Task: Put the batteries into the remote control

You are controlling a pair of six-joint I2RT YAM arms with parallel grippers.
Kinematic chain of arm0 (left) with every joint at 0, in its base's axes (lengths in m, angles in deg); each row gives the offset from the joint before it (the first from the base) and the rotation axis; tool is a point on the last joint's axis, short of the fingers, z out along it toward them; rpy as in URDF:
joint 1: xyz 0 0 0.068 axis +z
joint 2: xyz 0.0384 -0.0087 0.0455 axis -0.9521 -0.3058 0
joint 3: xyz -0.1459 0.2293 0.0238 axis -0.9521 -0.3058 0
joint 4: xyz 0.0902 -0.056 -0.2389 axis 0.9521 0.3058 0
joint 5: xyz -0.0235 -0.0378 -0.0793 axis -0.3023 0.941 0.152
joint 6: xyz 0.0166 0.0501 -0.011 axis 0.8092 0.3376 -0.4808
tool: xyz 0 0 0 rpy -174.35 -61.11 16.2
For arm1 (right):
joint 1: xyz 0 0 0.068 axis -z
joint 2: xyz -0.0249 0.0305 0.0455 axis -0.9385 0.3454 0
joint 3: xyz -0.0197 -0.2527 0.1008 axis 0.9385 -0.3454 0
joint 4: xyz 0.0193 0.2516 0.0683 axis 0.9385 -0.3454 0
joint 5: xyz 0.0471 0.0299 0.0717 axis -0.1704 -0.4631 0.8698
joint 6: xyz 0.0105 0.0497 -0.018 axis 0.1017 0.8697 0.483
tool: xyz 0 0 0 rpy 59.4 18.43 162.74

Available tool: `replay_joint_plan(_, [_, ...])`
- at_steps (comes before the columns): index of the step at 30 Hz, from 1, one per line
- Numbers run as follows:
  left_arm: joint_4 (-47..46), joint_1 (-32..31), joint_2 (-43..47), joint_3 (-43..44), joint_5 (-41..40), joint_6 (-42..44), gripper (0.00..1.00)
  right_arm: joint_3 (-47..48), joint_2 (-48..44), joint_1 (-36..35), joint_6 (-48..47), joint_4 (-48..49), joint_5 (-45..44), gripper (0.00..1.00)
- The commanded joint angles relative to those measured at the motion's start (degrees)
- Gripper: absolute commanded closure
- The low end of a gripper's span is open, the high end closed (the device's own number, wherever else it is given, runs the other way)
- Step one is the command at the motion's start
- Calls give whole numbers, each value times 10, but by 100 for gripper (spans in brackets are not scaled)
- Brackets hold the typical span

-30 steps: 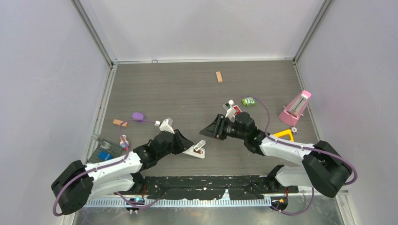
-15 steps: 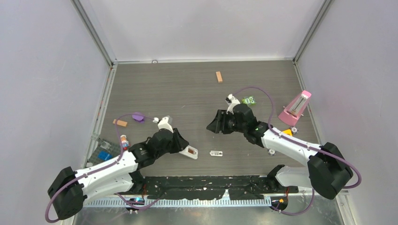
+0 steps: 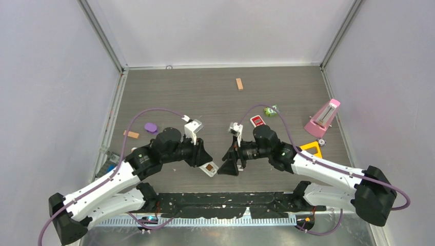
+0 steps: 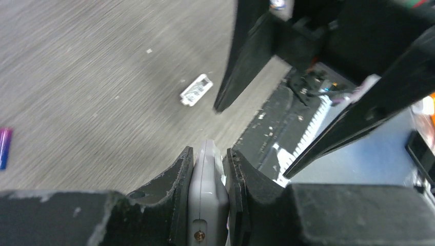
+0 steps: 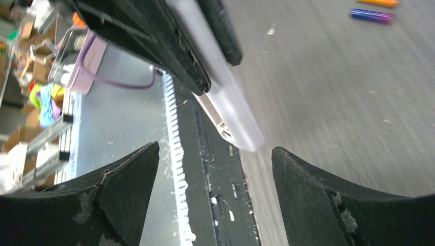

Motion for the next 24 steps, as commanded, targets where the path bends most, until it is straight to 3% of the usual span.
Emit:
replay_joint_plan(1, [18, -2, 29, 50, 134, 89, 100, 24, -9, -55, -54, 29, 3, 14])
replay_joint_plan(10, [-1, -2, 57, 78, 244, 122, 100, 59, 20, -140, -34, 60, 12, 15])
replay_joint_plan(13, [-12, -2, 60, 79, 248, 119, 100, 63, 33, -150, -20, 78, 2, 21])
replay_joint_plan(15, [-25, -2, 64, 79, 250, 110, 100, 65, 40, -152, -4, 87, -2, 31])
replay_joint_plan(18, [-38, -2, 75, 78, 228, 96, 100, 62, 44, -154, 10, 106, -6, 64])
replay_joint_plan(19, [-41, -2, 82, 78, 215, 91, 98, 59, 44, -154, 21, 114, -8, 69])
replay_joint_plan(20, [-45, -2, 90, 77, 194, 85, 89, 51, 41, -154, 26, 133, -11, 77])
replay_joint_plan(21, [-45, -2, 97, 76, 174, 78, 74, 46, 39, -153, 43, 146, -13, 80])
replay_joint_plan(24, [-59, -2, 127, 68, 122, 56, 50, 24, 26, -154, 94, 216, -33, 88])
